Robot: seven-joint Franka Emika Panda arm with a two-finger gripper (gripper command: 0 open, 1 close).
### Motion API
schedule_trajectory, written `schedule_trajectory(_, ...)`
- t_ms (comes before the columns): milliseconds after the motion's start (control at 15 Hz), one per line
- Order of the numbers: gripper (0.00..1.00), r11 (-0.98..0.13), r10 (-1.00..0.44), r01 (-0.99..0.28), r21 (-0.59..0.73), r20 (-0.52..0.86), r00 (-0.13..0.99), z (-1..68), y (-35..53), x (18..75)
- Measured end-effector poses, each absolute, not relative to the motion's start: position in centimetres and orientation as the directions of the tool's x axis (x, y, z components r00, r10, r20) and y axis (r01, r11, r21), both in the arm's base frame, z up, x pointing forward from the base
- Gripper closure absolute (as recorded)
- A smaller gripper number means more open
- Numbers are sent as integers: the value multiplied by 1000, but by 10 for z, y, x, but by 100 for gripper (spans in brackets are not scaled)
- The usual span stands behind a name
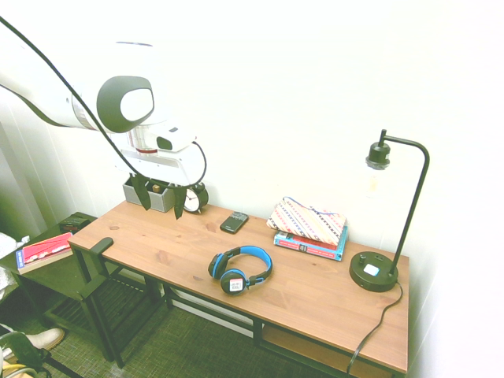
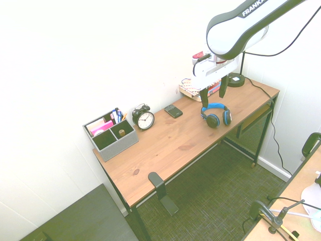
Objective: Hang the headphone
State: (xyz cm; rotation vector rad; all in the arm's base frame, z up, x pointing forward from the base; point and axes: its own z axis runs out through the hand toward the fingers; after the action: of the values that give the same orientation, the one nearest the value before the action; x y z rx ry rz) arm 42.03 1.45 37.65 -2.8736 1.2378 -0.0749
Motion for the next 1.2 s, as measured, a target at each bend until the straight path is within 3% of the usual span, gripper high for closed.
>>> schedule_trajectory(133, 0, -698, -716, -716, -25, 38, 697, 374, 15, 421)
schedule_trajectory(600, 0, -870, -492, -491, -40, 23, 870, 360, -29, 461)
schedule_trajectory(1200, 0, -896, -444, -443, -29, 38, 895, 294, -144, 514)
